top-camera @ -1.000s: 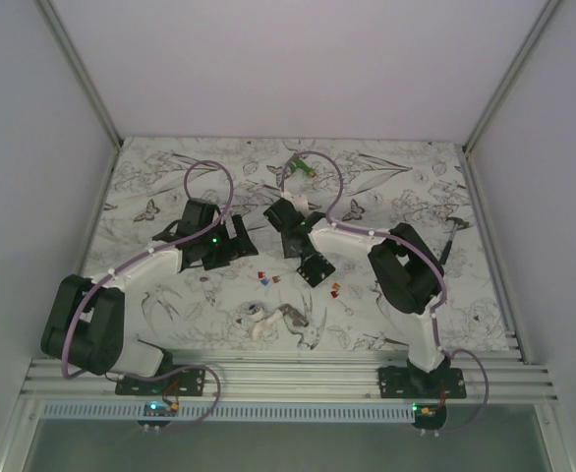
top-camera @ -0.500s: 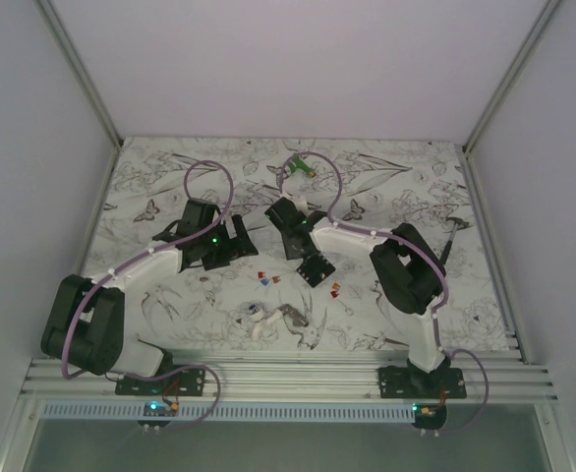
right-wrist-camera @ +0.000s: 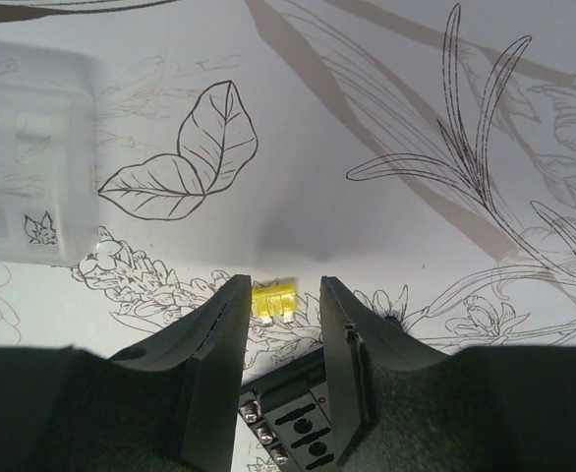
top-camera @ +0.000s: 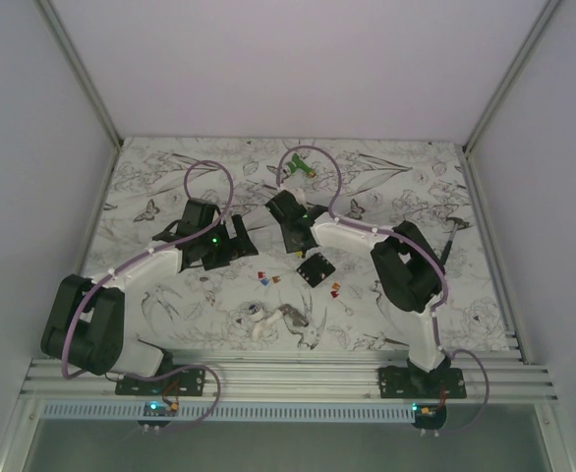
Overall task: Snap on the fuse box
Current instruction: Pick up the fuse from the center of the board.
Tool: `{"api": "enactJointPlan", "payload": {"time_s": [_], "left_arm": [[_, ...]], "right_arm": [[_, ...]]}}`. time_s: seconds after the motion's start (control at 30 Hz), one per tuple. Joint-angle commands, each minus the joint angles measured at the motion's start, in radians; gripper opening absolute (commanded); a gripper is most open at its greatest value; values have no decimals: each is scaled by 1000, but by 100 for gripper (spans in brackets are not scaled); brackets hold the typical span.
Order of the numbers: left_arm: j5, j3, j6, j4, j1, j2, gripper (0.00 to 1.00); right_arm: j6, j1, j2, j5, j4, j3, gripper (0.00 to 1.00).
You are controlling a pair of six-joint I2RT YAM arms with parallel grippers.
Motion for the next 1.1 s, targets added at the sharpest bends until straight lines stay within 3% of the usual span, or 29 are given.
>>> {"api": "enactJointPlan", "payload": {"time_s": [0.0,1.07], "left_arm": [[2,-2,9,-34,6,-21,97],[7,0,7,-34,6,-15,97]], "right_arm": [[-25,-6,23,-16,1,32,40],[-47,-40,47,-172,-89,55,36]]}}
